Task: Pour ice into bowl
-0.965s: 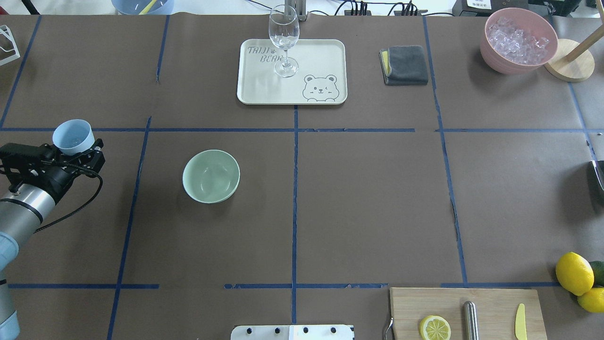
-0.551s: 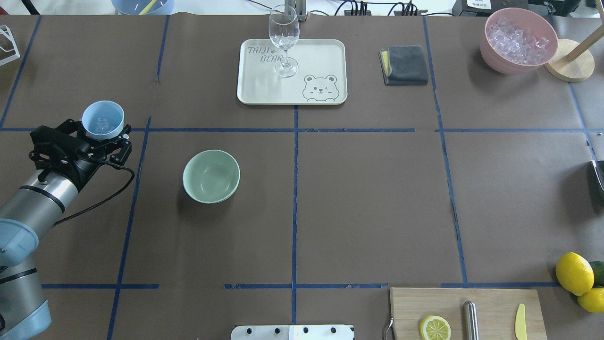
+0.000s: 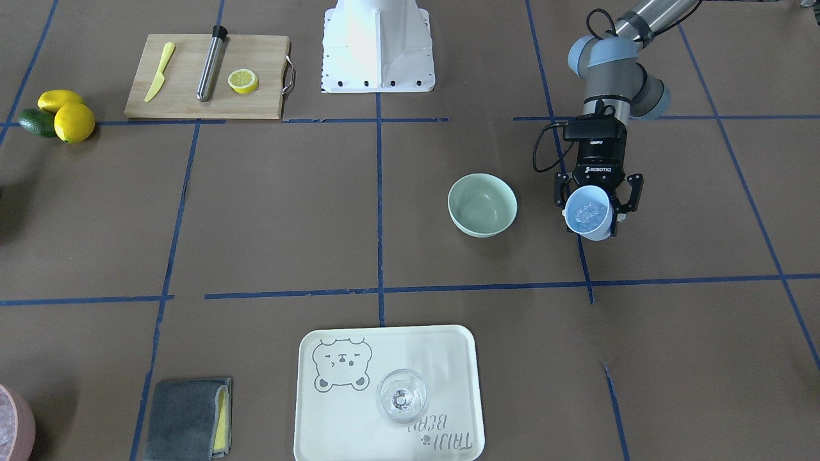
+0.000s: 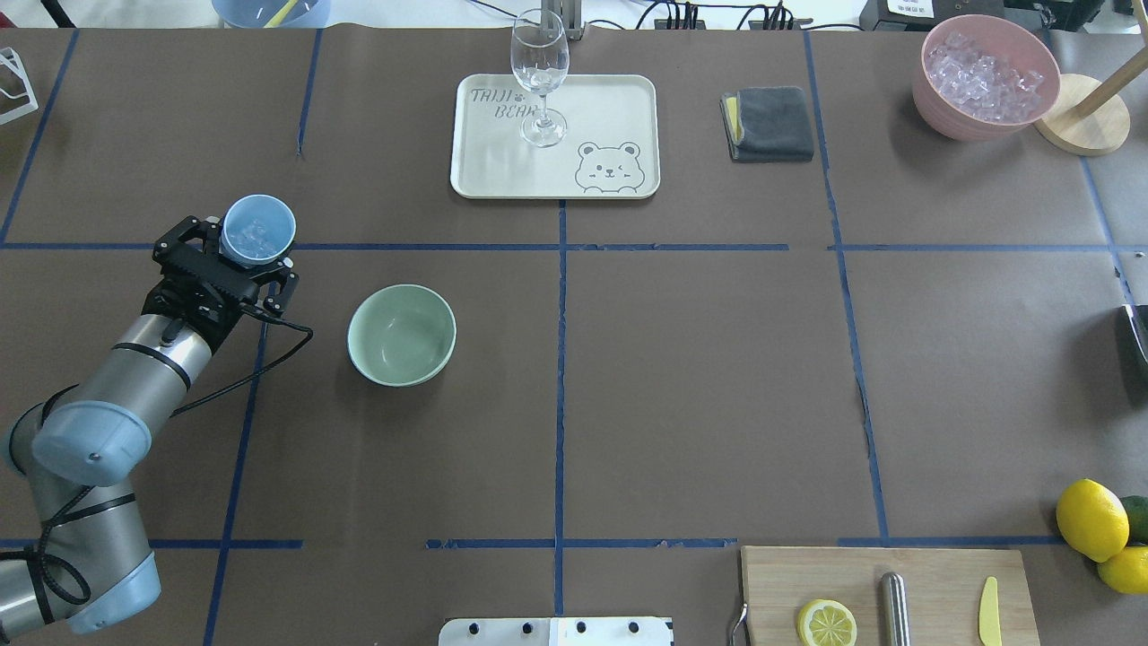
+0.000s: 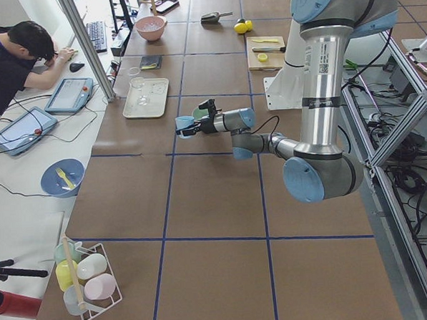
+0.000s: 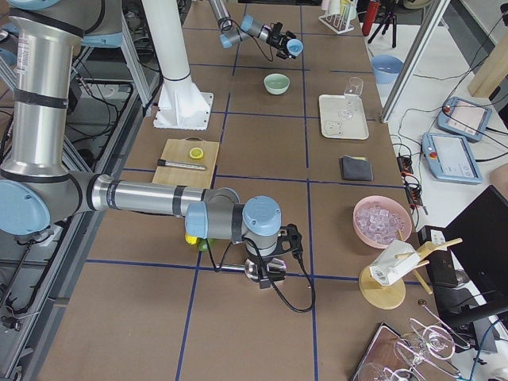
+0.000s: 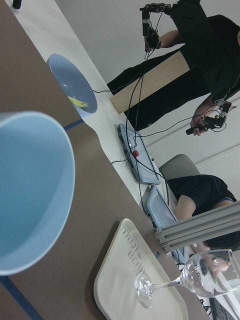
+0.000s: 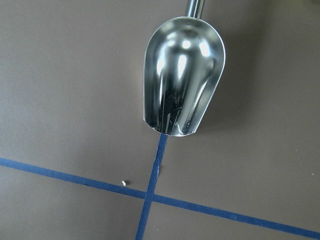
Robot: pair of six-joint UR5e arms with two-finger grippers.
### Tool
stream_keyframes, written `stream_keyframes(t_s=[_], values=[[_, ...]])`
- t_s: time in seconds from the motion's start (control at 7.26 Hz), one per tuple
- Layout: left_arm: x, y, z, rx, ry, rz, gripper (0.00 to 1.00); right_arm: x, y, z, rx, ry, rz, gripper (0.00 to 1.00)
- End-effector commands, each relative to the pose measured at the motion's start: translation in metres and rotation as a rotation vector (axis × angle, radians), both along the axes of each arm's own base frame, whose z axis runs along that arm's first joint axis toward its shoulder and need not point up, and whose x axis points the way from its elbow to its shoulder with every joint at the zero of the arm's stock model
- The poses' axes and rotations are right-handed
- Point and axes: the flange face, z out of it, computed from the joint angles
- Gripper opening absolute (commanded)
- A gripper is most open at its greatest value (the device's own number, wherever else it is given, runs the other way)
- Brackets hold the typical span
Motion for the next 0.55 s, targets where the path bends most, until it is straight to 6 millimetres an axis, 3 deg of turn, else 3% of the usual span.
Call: stream_keyframes(t_s=[0.0, 0.41], values=[[0.025, 0.008, -0.016, 0.072, -0.198, -0.002, 0.0, 0.003, 0.002, 0.002, -0.005, 0.0, 0.008, 1.0], [0.047, 0.037, -0.022, 0.19, -0.458, 0.039, 0.0, 0.004, 0.002, 0.002, -0.005, 0.001, 0.011, 1.0]])
